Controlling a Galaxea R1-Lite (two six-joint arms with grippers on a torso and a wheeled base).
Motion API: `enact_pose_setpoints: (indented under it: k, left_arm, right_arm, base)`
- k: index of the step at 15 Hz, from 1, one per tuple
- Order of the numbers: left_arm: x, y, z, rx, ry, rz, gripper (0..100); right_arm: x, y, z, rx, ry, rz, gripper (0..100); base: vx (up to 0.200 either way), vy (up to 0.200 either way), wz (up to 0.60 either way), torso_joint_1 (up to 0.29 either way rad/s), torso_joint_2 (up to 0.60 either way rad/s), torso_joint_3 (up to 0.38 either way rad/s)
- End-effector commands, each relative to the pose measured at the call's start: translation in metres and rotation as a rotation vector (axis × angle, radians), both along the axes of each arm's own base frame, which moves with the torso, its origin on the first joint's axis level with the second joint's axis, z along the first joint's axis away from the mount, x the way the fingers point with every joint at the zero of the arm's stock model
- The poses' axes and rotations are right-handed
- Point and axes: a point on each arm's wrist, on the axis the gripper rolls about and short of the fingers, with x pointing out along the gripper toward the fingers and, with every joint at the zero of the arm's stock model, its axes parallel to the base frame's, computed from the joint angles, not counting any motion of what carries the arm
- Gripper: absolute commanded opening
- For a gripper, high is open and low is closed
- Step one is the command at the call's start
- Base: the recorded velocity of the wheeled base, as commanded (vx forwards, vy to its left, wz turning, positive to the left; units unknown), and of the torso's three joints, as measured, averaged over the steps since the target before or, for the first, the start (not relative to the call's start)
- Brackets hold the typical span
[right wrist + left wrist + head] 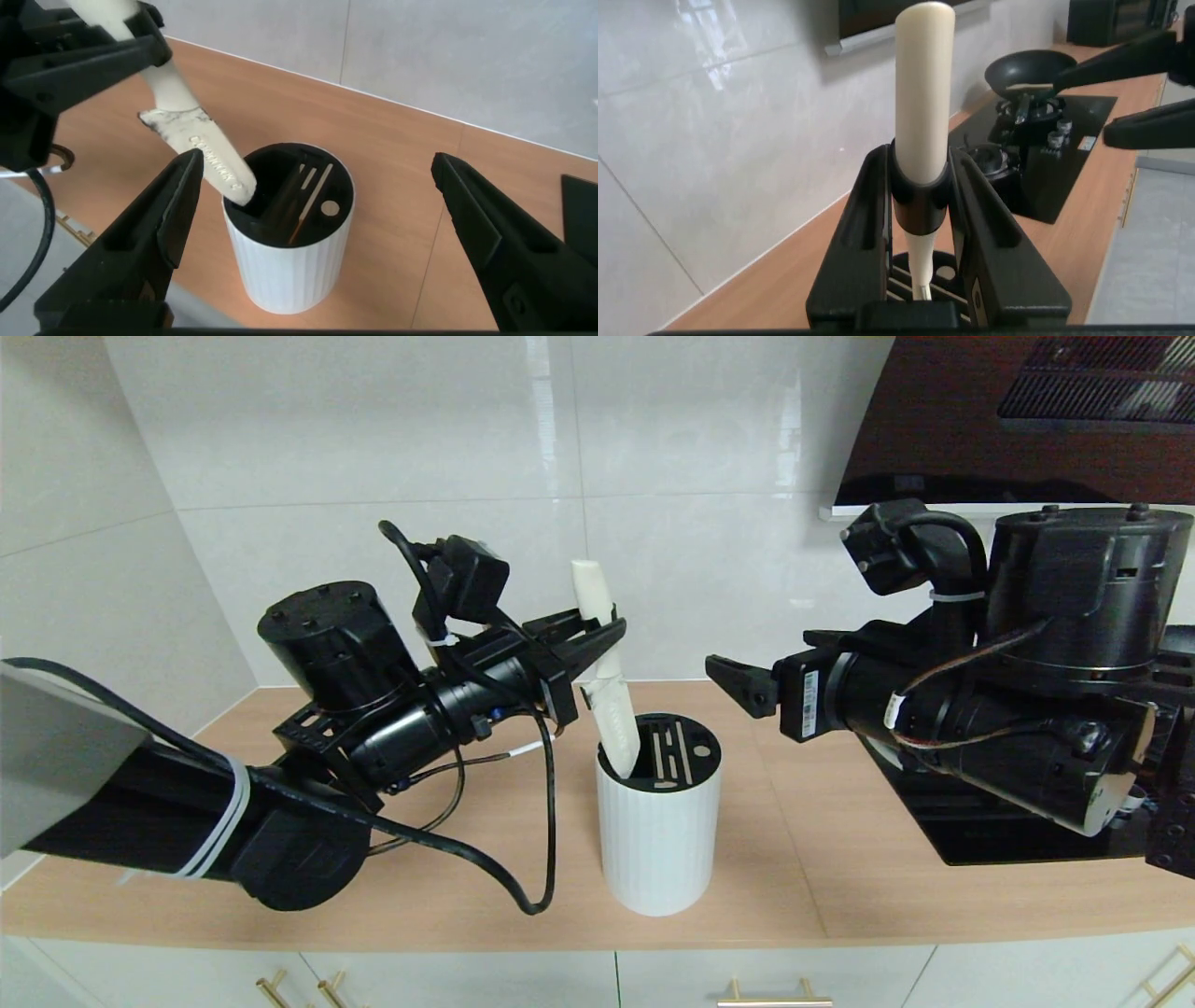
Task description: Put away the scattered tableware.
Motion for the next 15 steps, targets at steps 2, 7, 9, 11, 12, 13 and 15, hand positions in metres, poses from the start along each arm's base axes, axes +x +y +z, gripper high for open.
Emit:
enact_pose_setpoints:
  k: [2,7,9,11,12,13,15]
  left_arm:
    - [0.005,-0.005,-0.004,0.001,0.004,-0.006,0]
    - [0.015,-0.014,-0.021,0.016,0.04,0.0,0]
    - [0.017,-0.015,-0.024,0.018,0.045,0.0,0]
    - [0.017,-0.016,-0.026,0.02,0.052,0.0,0]
    - [0.018,-0.02,-0.031,0.026,0.063,-0.006,0]
    - [0.019,-0.02,-0.034,0.03,0.071,-0.006,0]
    - [0.021,-0.021,-0.04,0.038,0.086,-0.006,0]
  right_arm:
    - [0.0,0.0,-0.001,-0.007,0.0,-0.005,100]
    - [0.001,0.0,-0.001,-0.008,-0.001,-0.016,100]
    - [0.001,0.0,-0.001,-0.008,-0.001,-0.016,100]
    - [0.001,0.0,-0.002,-0.009,0.0,-0.016,100]
    - [0.001,0.0,-0.002,-0.009,0.0,-0.016,100]
    - [0.001,0.0,-0.001,-0.008,-0.001,-0.016,100]
    - [0.001,0.0,-0.002,-0.009,0.0,-0.016,100]
  base:
    - [0.0,0.0,0.0,0.0,0.0,0.0]
    - [0.0,0.0,0.0,0.0,0.0,0.0]
    - [0.0,0.0,0.0,0.0,0.0,0.0]
    - [0.0,0.0,0.0,0.0,0.0,0.0]
    - [0.0,0.0,0.0,0.0,0.0,0.0]
    - [0.0,0.0,0.0,0.0,0.0,0.0]
    - [0.0,0.0,0.0,0.0,0.0,0.0]
